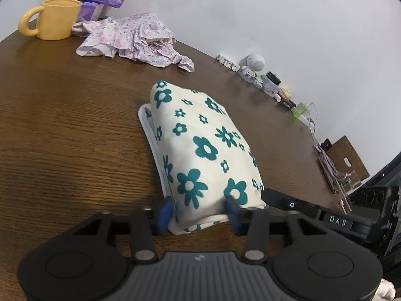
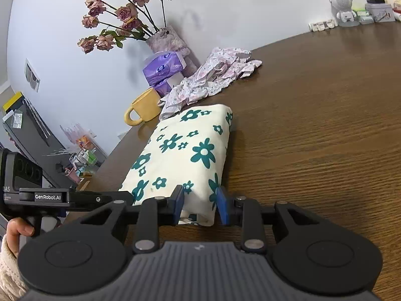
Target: Fold clothes
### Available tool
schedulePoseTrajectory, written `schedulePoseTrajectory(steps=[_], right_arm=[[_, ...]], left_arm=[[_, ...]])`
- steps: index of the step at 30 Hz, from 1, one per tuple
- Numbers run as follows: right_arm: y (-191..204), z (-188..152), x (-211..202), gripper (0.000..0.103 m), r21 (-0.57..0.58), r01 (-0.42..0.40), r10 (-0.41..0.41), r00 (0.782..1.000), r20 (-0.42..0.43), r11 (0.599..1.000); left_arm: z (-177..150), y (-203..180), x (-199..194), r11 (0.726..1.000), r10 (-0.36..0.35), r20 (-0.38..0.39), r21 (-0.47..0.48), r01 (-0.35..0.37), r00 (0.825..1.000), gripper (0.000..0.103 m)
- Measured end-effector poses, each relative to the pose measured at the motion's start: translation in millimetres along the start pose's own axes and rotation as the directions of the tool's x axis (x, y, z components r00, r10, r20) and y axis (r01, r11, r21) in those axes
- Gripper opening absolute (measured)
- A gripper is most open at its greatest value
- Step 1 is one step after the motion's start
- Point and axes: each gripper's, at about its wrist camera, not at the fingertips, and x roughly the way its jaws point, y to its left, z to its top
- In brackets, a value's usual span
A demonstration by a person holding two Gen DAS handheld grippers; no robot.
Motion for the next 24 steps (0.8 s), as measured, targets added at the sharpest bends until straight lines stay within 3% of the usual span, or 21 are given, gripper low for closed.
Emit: schedulePoseTrajectory(steps=[5, 7, 10, 16, 23, 24], right_arm=[[0, -1, 3, 0.022, 0.0, -0.008, 0.008, 1.0, -0.012, 1.0], [3, -3, 1, 0.025, -0.022, 0.0, 0.0, 1.0, -0.008, 1.0], [13, -11, -3, 0.039, -0.11, 0.035, -0.035, 0.999, 0.001, 0.993], [34, -25, -11, 0.043, -0.283, 0.104, -0.1, 0.995, 0.026, 0.953], [54, -29, 5, 0.042, -0.388, 0.175, -0.157, 0.984, 0.078, 0.905], [54, -29, 6, 0.041, -0.39, 0.181, -0.163, 0.983, 0.081, 0.903]], left_arm=[[-2, 5, 1, 1.0, -0.004, 0.004, -0.024, 0.004, 1.0, 0.038], [-3, 1, -8, 1.0, 0.011, 0.045, -0.01, -0.011, 0.999, 0.058], [-12, -13, -21, 0.995, 0.031, 0.086, 0.095, -0.039, 0.996, 0.066], [-36, -35, -12, 0.955, 0.139, 0.112, 0.25, -0.163, 0.984, 0.063], [-37, -38, -6, 0.94, 0.18, 0.169, 0.263, -0.22, 0.969, 0.052], [-36, -38, -5, 0.939, 0.183, 0.172, 0.262, -0.224, 0.968, 0.046]])
